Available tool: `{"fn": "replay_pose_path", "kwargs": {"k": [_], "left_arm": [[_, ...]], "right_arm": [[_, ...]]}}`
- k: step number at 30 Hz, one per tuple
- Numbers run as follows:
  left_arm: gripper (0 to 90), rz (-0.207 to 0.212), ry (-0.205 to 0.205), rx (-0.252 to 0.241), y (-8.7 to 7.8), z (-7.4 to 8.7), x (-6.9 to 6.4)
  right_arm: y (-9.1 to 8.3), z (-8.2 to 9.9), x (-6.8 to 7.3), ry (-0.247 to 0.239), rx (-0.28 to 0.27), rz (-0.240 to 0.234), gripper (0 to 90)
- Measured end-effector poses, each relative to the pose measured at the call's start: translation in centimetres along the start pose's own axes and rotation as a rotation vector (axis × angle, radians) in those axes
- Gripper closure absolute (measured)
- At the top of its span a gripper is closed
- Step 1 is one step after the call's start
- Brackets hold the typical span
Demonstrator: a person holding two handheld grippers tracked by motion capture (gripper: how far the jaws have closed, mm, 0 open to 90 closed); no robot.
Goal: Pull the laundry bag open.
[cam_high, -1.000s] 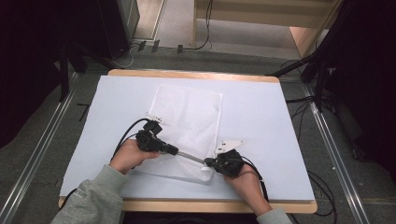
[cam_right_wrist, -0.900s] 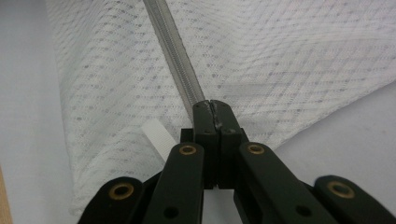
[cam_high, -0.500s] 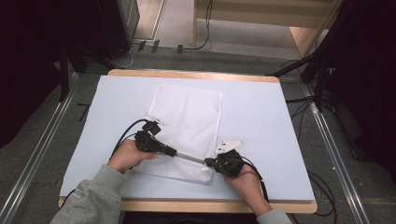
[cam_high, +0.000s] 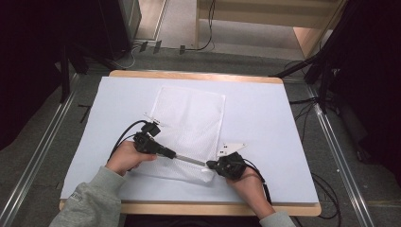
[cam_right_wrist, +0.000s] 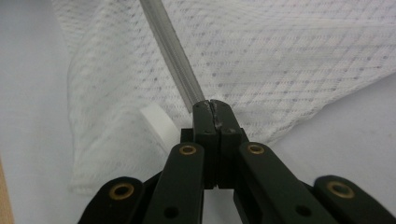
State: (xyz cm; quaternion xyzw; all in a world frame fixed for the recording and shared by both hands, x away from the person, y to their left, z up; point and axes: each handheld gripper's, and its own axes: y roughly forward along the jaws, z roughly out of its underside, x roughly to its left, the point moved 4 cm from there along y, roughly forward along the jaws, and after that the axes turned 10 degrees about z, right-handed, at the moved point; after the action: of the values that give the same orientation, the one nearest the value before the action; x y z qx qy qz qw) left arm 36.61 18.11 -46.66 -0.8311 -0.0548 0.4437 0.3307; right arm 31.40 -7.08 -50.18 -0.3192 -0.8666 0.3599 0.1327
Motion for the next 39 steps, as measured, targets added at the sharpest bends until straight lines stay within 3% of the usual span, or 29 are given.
{"fn": "replay_pose_path", "kwargs": {"k": [3, 4, 11, 18, 21, 24, 25, 26, 28, 29, 30, 36, 37, 39], "left_arm": [[88.2, 0.004, 0.006, -0.008, -0.1, 0.0, -0.1], [88.2, 0.008, -0.011, -0.02, -0.1, 0.0, -0.1], [88.0, 0.002, -0.009, 0.008, 0.9, 0.0, 0.0], [88.1, 0.001, -0.033, -0.001, 0.8, 0.1, 0.3], [88.2, 0.021, -0.045, 0.01, 0.7, 0.2, 0.2], [88.3, 0.008, -0.04, 0.02, 0.7, 0.2, 0.1], [88.3, -0.044, -0.042, 0.013, 0.4, 0.2, 0.3], [88.4, -0.065, -0.047, 0.013, -0.1, 0.4, 0.6], [88.4, -0.032, -0.091, -0.015, -1.6, 0.8, 1.5], [88.3, -0.051, -0.096, -0.034, -2.3, 1.1, 1.9], [88.3, -0.031, -0.113, -0.044, -2.9, 1.4, 2.2], [88.1, -0.043, -0.073, -0.036, -3.7, 2.0, 1.9], [88.2, -0.065, -0.078, -0.047, -3.9, 2.0, 2.1], [88.2, -0.07, -0.084, -0.054, -4.4, 2.3, 2.3]], "right_arm": [[0.0, 0.0, 0.0, 0.0, 0.004, 0.002, 90.0], [0.0, -0.1, 0.0, 0.005, 0.004, 0.004, 90.0], [0.3, -0.9, -0.1, 0.027, 0.032, 0.023, 90.0], [0.4, -0.8, 0.0, -0.021, 0.016, 0.032, 90.0], [0.4, -0.7, 0.2, -0.046, 0.009, 0.042, 90.0], [0.5, -0.6, 0.1, -0.043, -0.001, 0.037, 90.0], [0.5, -0.6, 0.1, -0.045, -0.002, 0.036, 90.0], [0.4, -0.5, 0.1, -0.046, 0.002, 0.037, 90.0], [0.4, -0.5, 0.1, -0.041, 0.001, 0.038, 90.0], [0.4, -0.5, 0.1, -0.042, -0.002, 0.038, 90.0], [0.4, -0.5, 0.0, -0.041, -0.004, 0.032, 90.0], [0.5, -0.5, -0.1, -0.029, -0.005, 0.014, 90.0], [0.4, -0.4, -0.1, -0.025, -0.006, 0.016, 90.0], [0.4, -0.4, -0.1, -0.027, -0.011, 0.018, 90.0]]}}
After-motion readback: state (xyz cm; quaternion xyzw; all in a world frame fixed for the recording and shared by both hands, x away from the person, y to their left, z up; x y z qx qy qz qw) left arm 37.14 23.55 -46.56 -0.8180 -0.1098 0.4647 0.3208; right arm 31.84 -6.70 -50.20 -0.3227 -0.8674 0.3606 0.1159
